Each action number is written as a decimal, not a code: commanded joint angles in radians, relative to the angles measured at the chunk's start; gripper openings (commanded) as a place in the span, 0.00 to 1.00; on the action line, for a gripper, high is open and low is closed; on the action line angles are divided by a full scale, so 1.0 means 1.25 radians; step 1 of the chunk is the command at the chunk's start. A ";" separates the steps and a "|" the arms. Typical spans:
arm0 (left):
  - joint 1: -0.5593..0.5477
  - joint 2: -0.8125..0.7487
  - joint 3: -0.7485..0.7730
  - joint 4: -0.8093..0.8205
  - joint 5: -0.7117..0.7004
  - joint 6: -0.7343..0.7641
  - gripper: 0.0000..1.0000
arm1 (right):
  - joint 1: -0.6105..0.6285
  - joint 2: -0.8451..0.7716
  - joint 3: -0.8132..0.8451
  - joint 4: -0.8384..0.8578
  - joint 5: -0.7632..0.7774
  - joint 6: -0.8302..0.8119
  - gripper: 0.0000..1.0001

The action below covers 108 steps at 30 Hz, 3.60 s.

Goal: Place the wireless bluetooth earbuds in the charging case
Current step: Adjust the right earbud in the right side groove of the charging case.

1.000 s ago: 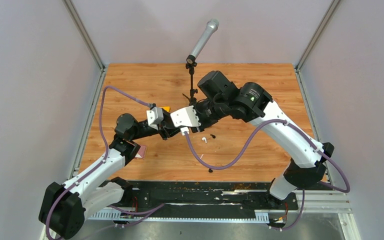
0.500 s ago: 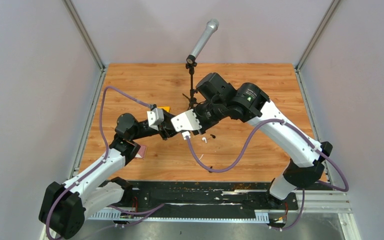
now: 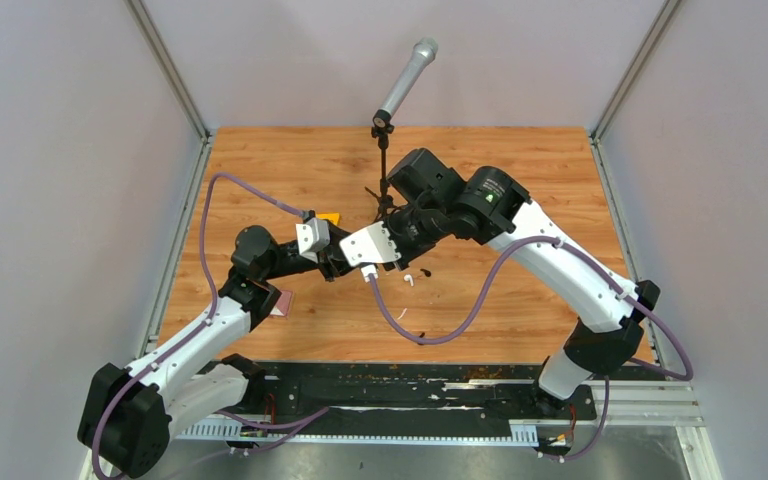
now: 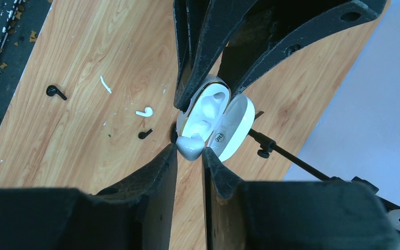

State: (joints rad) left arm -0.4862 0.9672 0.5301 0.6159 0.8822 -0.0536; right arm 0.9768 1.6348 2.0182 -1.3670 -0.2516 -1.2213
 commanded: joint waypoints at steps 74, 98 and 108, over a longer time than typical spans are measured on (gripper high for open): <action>0.004 0.031 0.056 0.039 -0.060 -0.083 0.00 | -0.240 0.109 0.196 -0.023 -0.290 0.654 0.74; 0.004 0.022 0.046 0.044 -0.051 -0.078 0.00 | -0.218 0.190 0.231 0.006 -0.176 0.678 0.73; 0.004 0.021 0.045 0.040 -0.050 -0.070 0.00 | -0.213 0.200 0.262 0.001 -0.167 0.679 0.73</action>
State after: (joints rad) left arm -0.4778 1.0065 0.5613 0.6220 0.8047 -0.1501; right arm 0.7094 1.8797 2.2818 -1.3895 -0.4839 -0.3828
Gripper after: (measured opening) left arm 0.353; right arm 0.729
